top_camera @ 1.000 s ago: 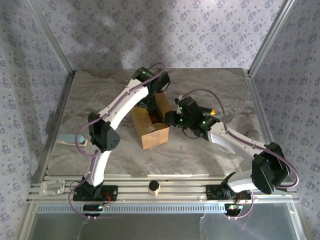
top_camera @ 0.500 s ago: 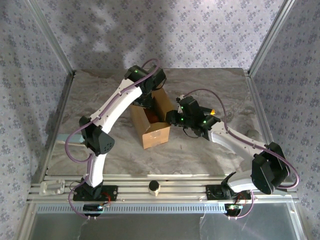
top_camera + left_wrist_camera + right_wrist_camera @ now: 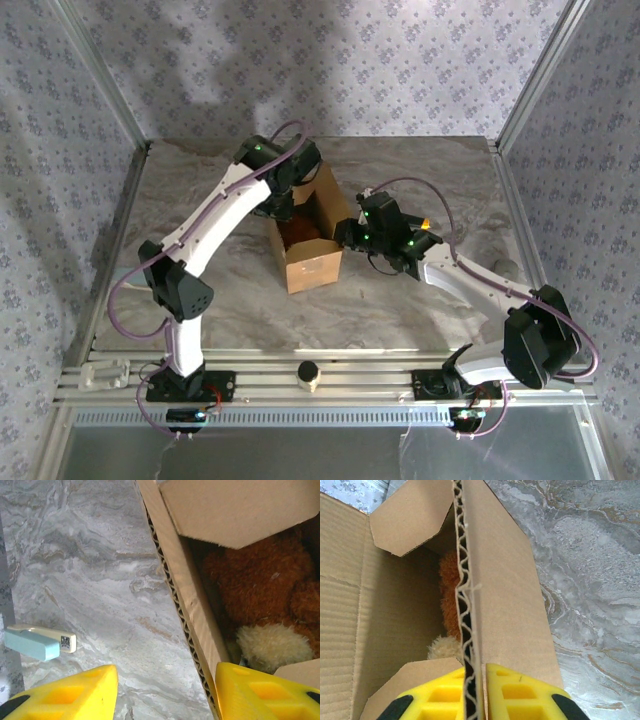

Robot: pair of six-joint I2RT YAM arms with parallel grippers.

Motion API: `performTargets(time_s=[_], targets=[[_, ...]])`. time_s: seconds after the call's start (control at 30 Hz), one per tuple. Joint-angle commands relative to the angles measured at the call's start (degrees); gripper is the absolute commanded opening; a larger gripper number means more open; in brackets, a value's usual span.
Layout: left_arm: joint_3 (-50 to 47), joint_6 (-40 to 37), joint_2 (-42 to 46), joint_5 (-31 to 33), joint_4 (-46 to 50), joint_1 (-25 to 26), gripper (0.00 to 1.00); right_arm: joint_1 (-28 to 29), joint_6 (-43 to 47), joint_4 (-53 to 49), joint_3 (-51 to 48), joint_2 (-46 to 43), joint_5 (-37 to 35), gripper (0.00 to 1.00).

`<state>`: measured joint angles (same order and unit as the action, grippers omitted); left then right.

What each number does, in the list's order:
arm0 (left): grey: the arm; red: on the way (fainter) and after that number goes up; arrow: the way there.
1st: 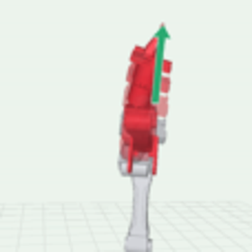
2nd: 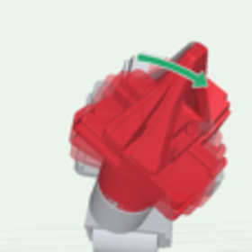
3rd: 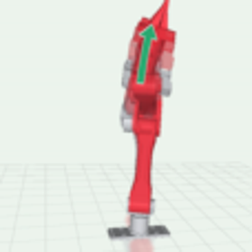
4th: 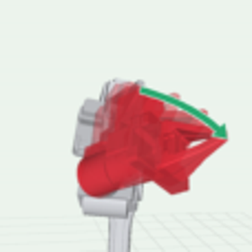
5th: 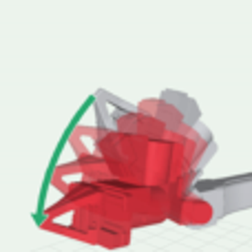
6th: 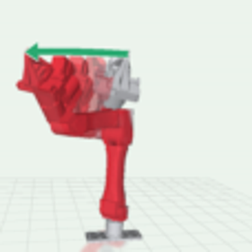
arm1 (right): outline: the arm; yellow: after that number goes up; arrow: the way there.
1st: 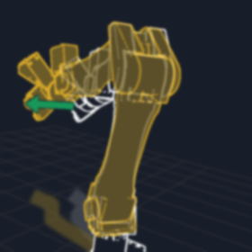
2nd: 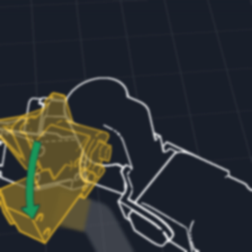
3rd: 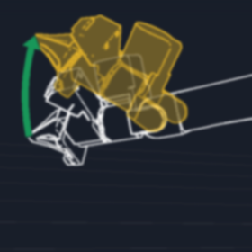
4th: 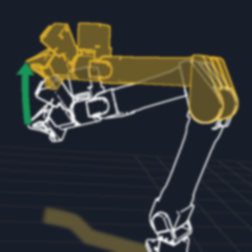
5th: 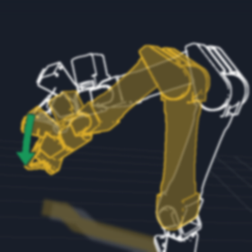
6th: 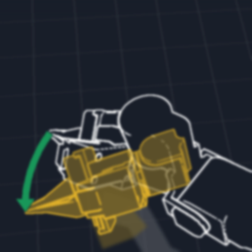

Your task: Unpack the express box

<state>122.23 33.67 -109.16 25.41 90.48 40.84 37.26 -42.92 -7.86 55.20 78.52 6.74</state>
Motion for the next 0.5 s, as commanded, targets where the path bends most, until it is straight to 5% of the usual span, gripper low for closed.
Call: performTargets(time_s=[0.0, 0.47], targets=[[-3.18, -0.54, 2.99, 1.17, 0.88, -0.39, 0.54, -0.68, -2.15, -1.43, -0.70, -0.05, -2.72, 0.13], [-27.77, -0.39, 14.71, -6.51, -15.10, -5.56, 0.54, -0.74, -0.45, -2.63, 2.20, 2.79, -3.05, 0.12]])
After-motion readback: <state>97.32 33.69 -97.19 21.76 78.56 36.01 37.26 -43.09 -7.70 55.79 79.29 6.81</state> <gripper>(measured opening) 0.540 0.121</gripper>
